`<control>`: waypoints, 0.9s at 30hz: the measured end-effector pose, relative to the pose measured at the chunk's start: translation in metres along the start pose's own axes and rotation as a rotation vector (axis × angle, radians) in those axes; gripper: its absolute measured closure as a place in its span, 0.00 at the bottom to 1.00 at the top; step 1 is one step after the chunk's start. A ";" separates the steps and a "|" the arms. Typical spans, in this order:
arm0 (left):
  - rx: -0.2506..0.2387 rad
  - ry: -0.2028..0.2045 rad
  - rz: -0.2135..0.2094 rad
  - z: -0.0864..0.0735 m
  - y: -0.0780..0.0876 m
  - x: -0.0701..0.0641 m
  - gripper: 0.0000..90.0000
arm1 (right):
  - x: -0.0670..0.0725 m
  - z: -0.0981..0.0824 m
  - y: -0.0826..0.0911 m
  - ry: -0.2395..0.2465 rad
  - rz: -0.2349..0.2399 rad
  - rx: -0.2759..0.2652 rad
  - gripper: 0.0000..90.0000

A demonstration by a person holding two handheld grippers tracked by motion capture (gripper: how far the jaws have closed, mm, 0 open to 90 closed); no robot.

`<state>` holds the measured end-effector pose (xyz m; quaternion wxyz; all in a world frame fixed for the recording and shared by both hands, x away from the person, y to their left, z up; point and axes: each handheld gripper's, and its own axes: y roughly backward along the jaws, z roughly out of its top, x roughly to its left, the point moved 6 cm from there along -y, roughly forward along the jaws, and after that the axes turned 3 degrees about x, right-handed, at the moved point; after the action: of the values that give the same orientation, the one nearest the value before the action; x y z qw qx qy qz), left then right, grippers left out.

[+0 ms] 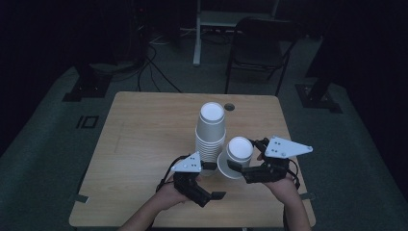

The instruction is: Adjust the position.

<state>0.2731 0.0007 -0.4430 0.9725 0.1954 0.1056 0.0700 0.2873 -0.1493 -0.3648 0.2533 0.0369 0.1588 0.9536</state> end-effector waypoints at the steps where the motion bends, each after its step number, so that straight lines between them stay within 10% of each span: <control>1: -0.003 0.005 -0.008 0.001 0.000 -0.001 0.05 | 0.000 0.000 0.000 -0.002 -0.003 -0.003 0.24; 19: -0.124 0.015 -0.038 0.019 0.013 -0.001 0.19 | 0.004 0.002 0.003 0.012 0.017 -0.011 0.24; 27: -0.112 -0.032 -0.027 0.019 0.017 -0.001 0.42 | 0.006 0.002 0.006 0.020 0.030 -0.016 0.24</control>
<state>0.2751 0.0087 -0.4192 0.9844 0.1401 0.0886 0.0594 0.2792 -0.1507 -0.3609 0.2375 0.0275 0.1532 0.9588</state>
